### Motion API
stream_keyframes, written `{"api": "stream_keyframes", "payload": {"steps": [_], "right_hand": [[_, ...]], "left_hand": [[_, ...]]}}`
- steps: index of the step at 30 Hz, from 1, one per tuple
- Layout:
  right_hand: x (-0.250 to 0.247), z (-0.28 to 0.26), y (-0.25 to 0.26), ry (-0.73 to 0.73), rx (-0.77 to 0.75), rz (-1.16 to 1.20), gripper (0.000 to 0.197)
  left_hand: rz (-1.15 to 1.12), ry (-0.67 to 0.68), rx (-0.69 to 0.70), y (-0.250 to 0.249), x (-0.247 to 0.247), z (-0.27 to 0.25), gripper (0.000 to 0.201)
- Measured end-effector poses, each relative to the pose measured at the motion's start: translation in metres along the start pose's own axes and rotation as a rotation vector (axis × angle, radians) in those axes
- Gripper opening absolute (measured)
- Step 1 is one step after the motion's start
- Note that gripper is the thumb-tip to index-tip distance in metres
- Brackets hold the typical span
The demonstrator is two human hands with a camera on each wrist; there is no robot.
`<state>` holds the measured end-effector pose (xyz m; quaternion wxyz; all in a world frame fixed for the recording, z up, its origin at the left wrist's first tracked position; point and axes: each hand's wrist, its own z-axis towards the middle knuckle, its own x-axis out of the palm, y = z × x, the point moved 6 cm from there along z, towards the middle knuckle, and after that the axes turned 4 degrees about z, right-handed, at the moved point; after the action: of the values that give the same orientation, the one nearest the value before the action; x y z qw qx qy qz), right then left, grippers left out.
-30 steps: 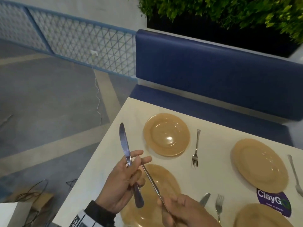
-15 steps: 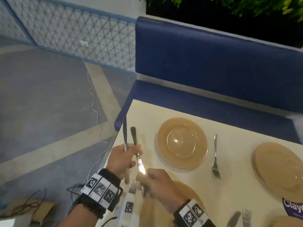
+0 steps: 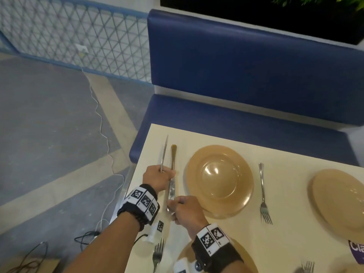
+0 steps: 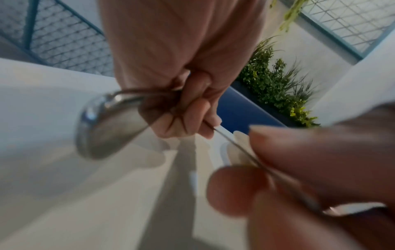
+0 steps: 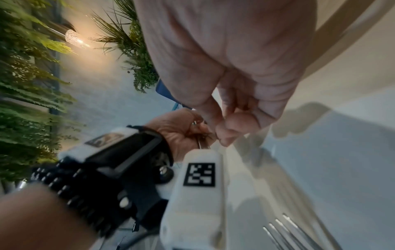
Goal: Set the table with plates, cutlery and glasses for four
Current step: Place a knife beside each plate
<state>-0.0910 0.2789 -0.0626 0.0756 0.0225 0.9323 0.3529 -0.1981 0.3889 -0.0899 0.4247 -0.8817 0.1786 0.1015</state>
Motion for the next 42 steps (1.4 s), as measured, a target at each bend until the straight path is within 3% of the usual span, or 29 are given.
{"api": "stream_keyframes", "payload": {"steps": [6,10,13,16,20,23,29,36,42], "right_hand": [[-0.006,-0.010,-0.008,-0.009,-0.140,-0.207,0.023],[-0.041,-0.035,-0.006,0.007,-0.252,-0.350,0.017],[-0.108,-0.059,0.000,-0.208,-0.323,-0.418,0.022],[-0.176,-0.064,-0.012,-0.429,-0.297,-0.505,0.023],[-0.219,-0.066,-0.038,-0.555,-0.250,-0.634,0.020],[-0.212,-0.062,-0.055,-0.522,-0.251,-0.687,0.009],[-0.172,-0.045,-0.065,-0.286,-0.300,-0.829,0.025],[-0.166,-0.047,-0.054,-0.247,-0.229,-0.836,0.026],[-0.109,-0.059,-0.010,-0.178,-0.347,-0.860,0.024]], "left_hand": [[0.248,-0.147,0.083,-0.008,-0.005,0.006,0.023],[0.301,-0.159,0.128,-0.012,-0.002,0.001,0.018],[0.295,-0.146,0.177,-0.012,0.005,-0.002,0.022],[0.354,-0.172,0.238,-0.014,0.013,-0.003,0.022],[0.330,-0.194,0.258,-0.018,0.016,-0.009,0.019],[0.270,-0.187,0.213,-0.016,0.016,-0.008,0.015],[0.226,-0.143,0.201,-0.014,0.010,-0.002,0.028],[0.230,-0.129,0.203,-0.010,0.010,0.002,0.021],[0.241,-0.126,0.222,-0.010,0.012,0.001,0.029]]}}
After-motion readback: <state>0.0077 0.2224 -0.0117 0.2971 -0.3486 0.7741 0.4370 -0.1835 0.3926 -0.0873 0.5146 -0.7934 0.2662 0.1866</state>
